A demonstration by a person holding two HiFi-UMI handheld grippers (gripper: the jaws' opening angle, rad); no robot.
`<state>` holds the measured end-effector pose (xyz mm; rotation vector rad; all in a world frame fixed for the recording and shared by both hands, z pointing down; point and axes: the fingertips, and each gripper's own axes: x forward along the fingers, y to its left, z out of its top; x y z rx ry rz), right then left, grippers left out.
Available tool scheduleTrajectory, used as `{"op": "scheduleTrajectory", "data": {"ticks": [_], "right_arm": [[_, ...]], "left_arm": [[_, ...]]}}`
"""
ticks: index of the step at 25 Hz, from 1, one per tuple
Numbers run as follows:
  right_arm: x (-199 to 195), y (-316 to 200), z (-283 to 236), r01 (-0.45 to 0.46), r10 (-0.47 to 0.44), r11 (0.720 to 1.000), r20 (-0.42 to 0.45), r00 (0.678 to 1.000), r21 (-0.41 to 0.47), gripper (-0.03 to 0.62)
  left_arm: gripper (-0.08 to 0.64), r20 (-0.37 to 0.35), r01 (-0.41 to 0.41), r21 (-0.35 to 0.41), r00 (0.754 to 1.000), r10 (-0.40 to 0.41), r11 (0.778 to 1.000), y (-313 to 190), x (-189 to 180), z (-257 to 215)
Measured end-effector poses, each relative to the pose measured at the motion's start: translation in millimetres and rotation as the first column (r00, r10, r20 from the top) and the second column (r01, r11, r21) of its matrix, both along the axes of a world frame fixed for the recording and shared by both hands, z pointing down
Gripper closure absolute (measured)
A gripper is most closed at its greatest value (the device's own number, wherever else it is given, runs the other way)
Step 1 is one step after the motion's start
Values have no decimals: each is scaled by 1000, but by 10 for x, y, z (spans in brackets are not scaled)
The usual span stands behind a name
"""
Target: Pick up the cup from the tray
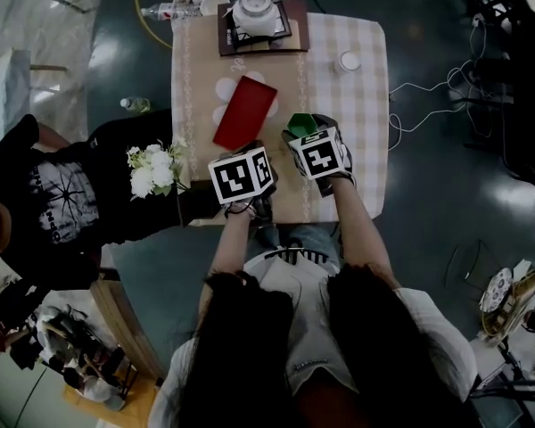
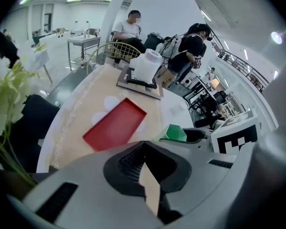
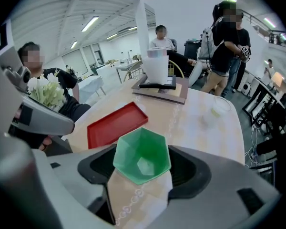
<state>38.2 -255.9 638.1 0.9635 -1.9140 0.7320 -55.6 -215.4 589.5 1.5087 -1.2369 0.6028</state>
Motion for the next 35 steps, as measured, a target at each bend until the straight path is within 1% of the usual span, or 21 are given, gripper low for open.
{"op": "scheduleTrajectory", "data": {"ticks": [4, 7, 11, 14, 19, 24, 27, 31, 32, 34, 35], "right_arm": [[23, 39, 72, -12, 12, 1000, 12, 1000, -3, 258], [16, 87, 86, 7, -7, 1000, -2, 1000, -17, 258], [35, 112, 97, 0, 0, 1000, -5, 1000, -15, 256], [18, 126, 48, 30, -30, 999, 9, 1000, -14, 254], [38, 59, -227, 19, -21, 999, 51, 998, 44, 249], [117, 9, -564, -12, 2, 992, 77, 997, 123, 249], [131, 42, -712, -15, 2, 991, 101, 995, 135, 250], [118, 102, -907, -48, 22, 988, 169, 985, 149, 258], [124, 122, -955, -60, 32, 985, 175, 984, 161, 274], [165, 171, -1038, -103, 70, 976, 173, 982, 191, 380], [193, 199, -1063, -135, 100, 970, 176, 979, 200, 419]], "left_arm": [[552, 2, -7, -7, 1000, 7, 1000, 10, -14, 29], [552, -2, 1, -7, 1000, -1, 1000, 5, -46, 43], [552, -11, 0, -8, 1000, 0, 1000, 23, -36, 38], [552, -13, -3, -5, 1000, 3, 1000, 38, -30, 29], [552, -29, 2, -1, 1000, -2, 1000, 57, -22, -9], [552, -17, -1, 28, 1000, 2, 1000, 66, -14, -101], [552, -9, -8, 50, 1000, 8, 999, 75, -2, -182], [552, -6, -18, 87, 1000, 19, 996, 73, 25, -312], [552, -8, -20, 98, 1000, 20, 995, 78, 30, -348], [552, -12, -21, 118, 1000, 23, 993, 104, 37, -418], [552, -13, -22, 128, 1000, 24, 992, 125, 40, -447]]}}
